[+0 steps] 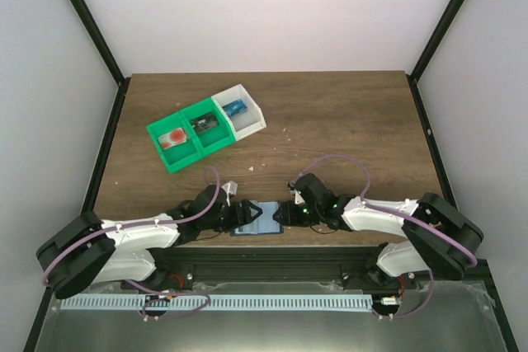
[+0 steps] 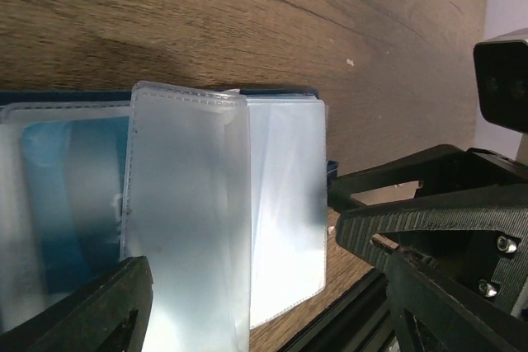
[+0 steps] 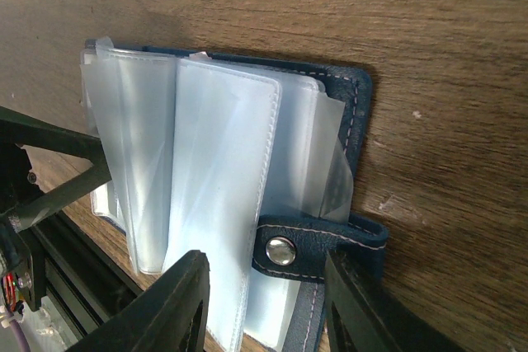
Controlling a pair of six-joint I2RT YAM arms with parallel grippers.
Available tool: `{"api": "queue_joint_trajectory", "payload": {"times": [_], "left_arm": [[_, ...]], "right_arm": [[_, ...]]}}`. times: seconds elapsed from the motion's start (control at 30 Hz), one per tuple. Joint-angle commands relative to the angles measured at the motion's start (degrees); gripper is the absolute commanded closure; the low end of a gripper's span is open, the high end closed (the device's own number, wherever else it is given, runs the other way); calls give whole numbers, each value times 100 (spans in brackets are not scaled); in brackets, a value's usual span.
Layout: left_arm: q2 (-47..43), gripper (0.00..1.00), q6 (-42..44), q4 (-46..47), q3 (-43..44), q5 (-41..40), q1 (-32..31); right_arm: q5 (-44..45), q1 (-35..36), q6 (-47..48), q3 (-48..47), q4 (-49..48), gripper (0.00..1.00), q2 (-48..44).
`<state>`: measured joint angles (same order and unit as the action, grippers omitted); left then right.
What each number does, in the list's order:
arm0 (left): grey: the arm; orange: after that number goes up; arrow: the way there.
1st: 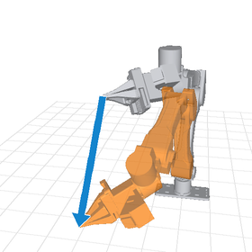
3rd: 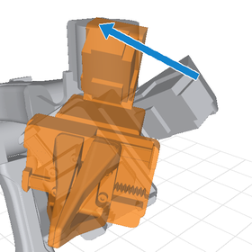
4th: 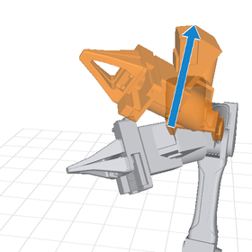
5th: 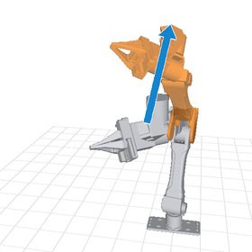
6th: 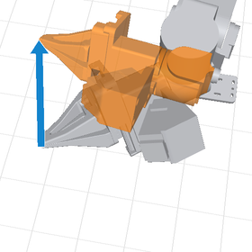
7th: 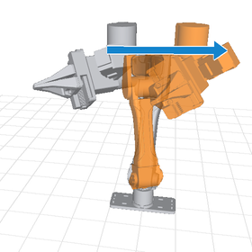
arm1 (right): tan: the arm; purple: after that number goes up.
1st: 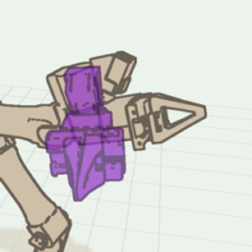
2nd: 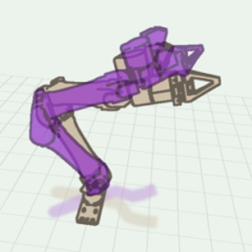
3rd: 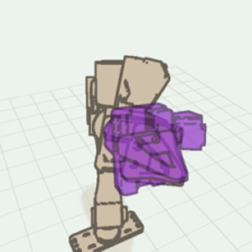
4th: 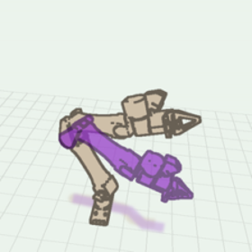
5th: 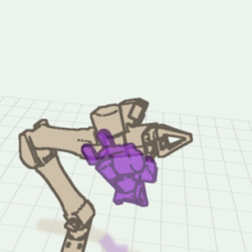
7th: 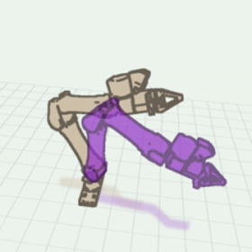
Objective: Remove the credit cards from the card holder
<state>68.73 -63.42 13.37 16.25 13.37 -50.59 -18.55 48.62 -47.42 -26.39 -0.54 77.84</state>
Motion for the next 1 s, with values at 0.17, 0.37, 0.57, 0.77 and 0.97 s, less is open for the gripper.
{"api": "queue_joint_trajectory", "payload": {"times": [0.17, 0.37, 0.57, 0.77, 0.97], "left_arm": [[294, 20, -49, 357, 111, 128, -60], [494, 20, -317, 1078, -57, 350, -59], [679, 21, -497, 1599, -122, 490, -82], [783, 21, -509, 1815, -116, 478, -98], [1004, 21, -616, 2234, -118, 543, -100]], "right_arm": [[-49, 51, 35, 14, 54, 59, 117], [-66, 51, 31, 31, 23, 60, 119], [-55, 51, 9, 80, 2, 59, 77], [-48, 51, -4, 95, 1, 60, 31], [15, 51, -3, 92, 65, 59, -92]]}}
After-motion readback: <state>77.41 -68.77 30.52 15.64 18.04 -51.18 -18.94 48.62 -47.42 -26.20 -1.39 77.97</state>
